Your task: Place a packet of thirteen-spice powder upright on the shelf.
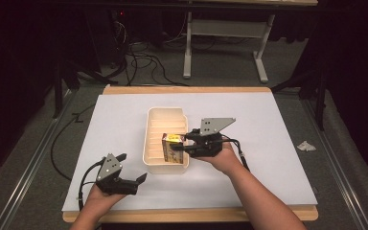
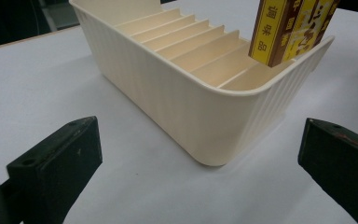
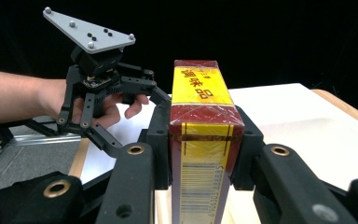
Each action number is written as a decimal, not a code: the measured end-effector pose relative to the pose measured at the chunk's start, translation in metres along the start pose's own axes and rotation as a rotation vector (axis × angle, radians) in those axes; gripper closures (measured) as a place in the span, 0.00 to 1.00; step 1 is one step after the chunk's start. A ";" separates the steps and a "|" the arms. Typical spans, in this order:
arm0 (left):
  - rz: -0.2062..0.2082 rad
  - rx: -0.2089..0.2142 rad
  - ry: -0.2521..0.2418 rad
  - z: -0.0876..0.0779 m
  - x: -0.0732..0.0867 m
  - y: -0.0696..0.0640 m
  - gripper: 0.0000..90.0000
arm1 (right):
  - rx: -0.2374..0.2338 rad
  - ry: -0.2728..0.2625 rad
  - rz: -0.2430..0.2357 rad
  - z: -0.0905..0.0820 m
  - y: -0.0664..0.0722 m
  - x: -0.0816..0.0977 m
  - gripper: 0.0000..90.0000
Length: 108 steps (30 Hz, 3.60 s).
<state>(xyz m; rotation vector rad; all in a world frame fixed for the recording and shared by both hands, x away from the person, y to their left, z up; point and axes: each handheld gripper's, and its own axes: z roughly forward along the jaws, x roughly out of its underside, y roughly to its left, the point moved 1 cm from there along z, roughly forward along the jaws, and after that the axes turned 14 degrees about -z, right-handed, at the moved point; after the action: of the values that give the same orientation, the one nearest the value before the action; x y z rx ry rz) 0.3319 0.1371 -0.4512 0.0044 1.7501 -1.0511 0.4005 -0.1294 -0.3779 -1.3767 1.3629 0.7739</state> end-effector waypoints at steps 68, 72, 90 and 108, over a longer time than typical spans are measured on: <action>0.010 -0.002 0.023 0.001 0.002 0.001 0.00 | -0.005 0.127 0.065 0.035 0.023 0.030 0.47; 0.008 -0.003 0.017 0.001 0.002 0.001 0.00 | 0.032 0.136 0.067 0.032 0.025 0.031 0.39; 0.010 0.003 0.018 0.001 0.002 -0.001 0.00 | 0.159 0.164 0.085 0.005 0.027 0.028 0.17; 0.004 0.002 0.022 0.004 0.003 -0.001 0.00 | 0.353 0.190 0.126 -0.057 0.022 0.045 0.16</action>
<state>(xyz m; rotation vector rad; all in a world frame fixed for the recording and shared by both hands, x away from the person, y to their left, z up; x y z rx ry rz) 0.3330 0.1324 -0.4535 0.0209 1.7679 -1.0536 0.3747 -0.1943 -0.4076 -1.1135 1.6586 0.4613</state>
